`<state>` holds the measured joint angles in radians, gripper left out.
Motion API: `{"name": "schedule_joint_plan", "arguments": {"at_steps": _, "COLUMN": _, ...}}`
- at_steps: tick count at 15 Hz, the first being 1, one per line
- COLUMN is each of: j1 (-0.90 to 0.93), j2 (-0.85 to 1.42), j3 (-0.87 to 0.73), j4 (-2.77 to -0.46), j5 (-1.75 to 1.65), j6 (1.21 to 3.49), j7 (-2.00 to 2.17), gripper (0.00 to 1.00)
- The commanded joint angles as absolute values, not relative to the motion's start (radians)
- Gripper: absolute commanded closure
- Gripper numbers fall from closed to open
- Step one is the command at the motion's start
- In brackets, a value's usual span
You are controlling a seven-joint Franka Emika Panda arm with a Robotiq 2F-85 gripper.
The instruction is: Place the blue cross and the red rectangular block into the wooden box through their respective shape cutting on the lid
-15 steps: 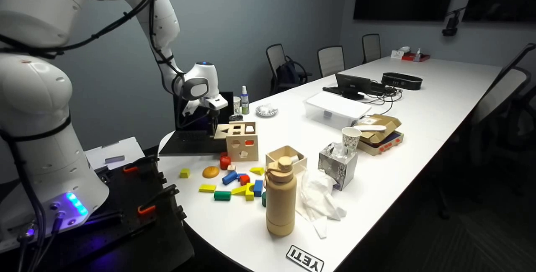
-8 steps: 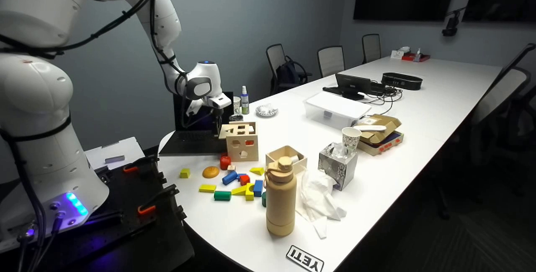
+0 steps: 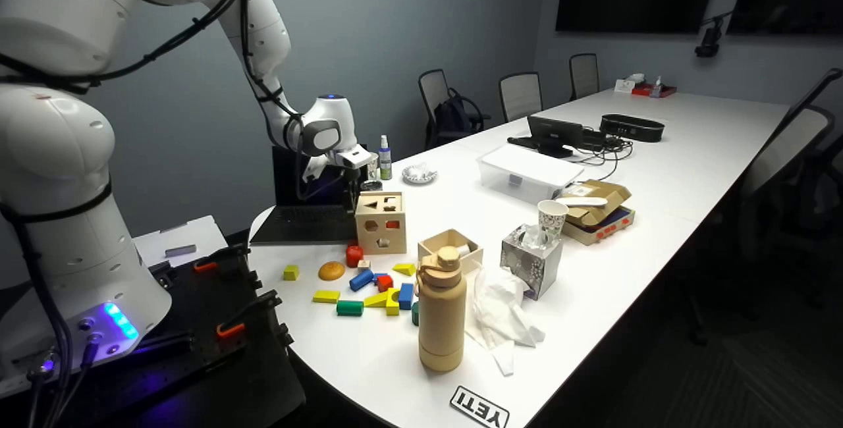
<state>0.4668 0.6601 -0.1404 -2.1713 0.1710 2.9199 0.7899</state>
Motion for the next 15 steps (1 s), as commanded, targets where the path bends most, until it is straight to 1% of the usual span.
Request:
{"name": "schedule_joint_plan", "arguments": {"at_steps": 1, "j1": 0.459, "j2": 0.676, "j3": -0.140, "j4": -2.146, "j5": 0.154, "j6": 2.922, "j7": 0.794, "gripper": 0.00}}
{"name": "schedule_joint_plan", "arguments": {"at_steps": 6, "j1": 0.455, "j2": 0.672, "j3": -0.138, "j4": -2.151, "j5": 0.156, "j6": 2.933, "j7": 0.789, "gripper": 0.00}}
{"name": "schedule_joint_plan", "arguments": {"at_steps": 9, "j1": 0.426, "j2": 0.656, "j3": -0.092, "j4": -2.159, "j5": 0.172, "j6": 2.944, "j7": 0.764, "gripper": 0.00}}
{"name": "schedule_joint_plan", "arguments": {"at_steps": 12, "j1": 0.463, "j2": 0.618, "j3": -0.090, "j4": -2.177, "j5": 0.163, "j6": 2.926, "j7": 0.784, "gripper": 0.00}}
{"name": "schedule_joint_plan", "arguments": {"at_steps": 15, "j1": 0.548, "j2": 0.548, "j3": -0.137, "j4": -2.225, "j5": 0.138, "j6": 2.927, "j7": 0.833, "gripper": 0.00}}
